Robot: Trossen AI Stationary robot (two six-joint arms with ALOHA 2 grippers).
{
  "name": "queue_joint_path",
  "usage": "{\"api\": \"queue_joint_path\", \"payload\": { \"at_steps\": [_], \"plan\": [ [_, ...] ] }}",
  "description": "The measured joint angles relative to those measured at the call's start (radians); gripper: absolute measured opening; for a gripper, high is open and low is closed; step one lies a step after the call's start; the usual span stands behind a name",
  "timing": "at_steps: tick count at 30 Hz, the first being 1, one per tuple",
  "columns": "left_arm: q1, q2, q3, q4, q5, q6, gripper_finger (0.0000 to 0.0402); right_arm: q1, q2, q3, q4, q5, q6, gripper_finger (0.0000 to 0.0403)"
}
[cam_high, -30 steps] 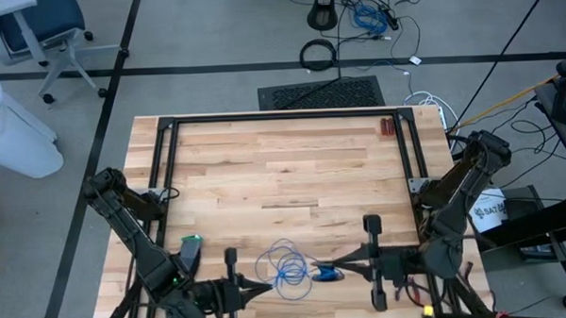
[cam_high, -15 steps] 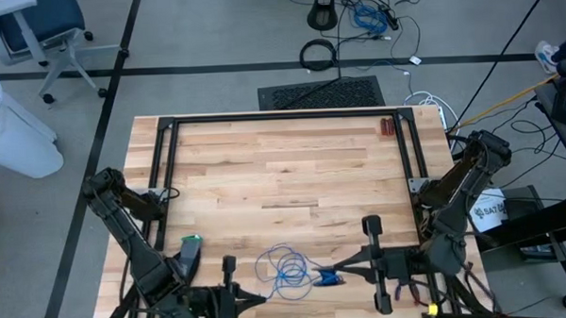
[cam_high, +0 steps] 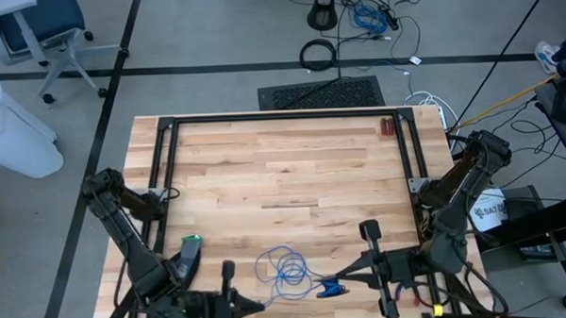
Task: Coil cords
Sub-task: Coil the blue wire onto the spool
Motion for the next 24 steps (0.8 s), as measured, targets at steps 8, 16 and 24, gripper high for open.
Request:
{"api": "queue_joint_path", "payload": {
  "at_steps": [8,16,24],
  "plan": [
    [-0.015,0.0,0.0,0.172,-0.055,0.119,0.0001,-0.02,0.006,0.0,-0.095,0.006,-0.079,0.0],
    [0.015,0.0,0.0,0.195,-0.103,0.135,0.0001,-0.035,0.056,0.0,-0.1,0.01,-0.248,0.0],
    [0.053,0.0,0.0,0.252,-0.103,0.135,0.0001,-0.058,0.093,0.0,-0.086,0.147,-0.277,0.0]
  ]
}}
